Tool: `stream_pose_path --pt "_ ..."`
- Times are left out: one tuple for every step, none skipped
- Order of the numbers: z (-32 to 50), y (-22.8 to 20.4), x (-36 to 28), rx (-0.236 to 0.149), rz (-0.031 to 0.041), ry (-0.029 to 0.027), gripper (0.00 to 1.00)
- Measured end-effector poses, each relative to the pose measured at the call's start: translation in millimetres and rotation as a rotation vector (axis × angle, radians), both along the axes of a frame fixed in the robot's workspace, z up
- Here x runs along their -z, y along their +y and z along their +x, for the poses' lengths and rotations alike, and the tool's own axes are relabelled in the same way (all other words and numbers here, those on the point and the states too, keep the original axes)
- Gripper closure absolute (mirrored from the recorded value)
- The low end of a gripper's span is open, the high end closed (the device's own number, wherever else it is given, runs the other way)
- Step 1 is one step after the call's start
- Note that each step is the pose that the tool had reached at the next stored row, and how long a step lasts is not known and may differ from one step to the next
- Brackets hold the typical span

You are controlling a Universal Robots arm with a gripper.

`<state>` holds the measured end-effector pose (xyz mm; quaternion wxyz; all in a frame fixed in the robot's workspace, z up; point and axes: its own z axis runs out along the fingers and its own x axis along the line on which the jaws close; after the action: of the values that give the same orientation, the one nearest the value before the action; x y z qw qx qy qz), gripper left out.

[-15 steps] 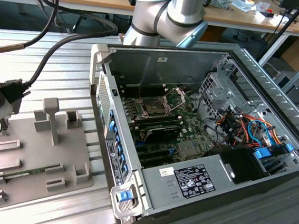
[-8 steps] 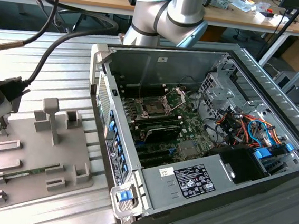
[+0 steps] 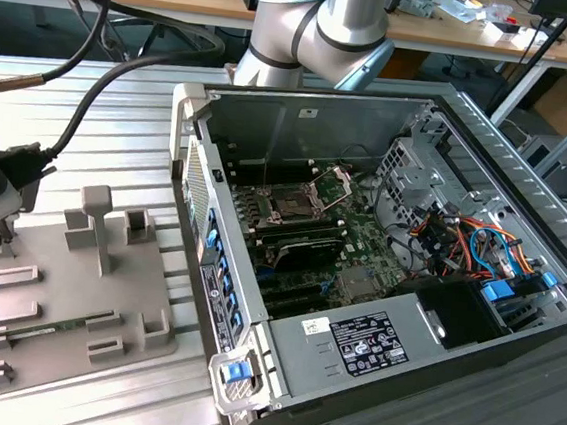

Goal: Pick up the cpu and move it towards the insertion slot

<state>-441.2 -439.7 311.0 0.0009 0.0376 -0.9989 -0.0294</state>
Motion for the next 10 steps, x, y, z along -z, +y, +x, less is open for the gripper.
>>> stream_pose_path --pt "0.0 0.0 -0.2 0.000 0.0000 0.0001 0.45" --pt "0.0 0.0 -0.4 0.000 0.0000 0.0000 0.45" --pt "0.0 0.0 -0.6 0.000 0.0000 0.0000 0.45" --pt "0.0 0.0 -0.9 0.000 0.0000 0.0000 0.45" --pt "0.0 0.0 -1.2 0.000 -0.0001 0.0001 0.45" --pt "0.0 0.0 -1.4 0.000 -0.0001 0.0001 0.45" --pt "0.0 0.0 -1.7 0.000 0.0000 0.0000 0.45" --pt "0.0 0.0 -2.0 0.000 -0.0001 0.0001 0.45" --pt "0.0 0.0 -2.3 0.000 0.0000 0.0000 0.45" --pt "0.0 0.0 -2.7 0.000 0.0000 0.0001 0.45"
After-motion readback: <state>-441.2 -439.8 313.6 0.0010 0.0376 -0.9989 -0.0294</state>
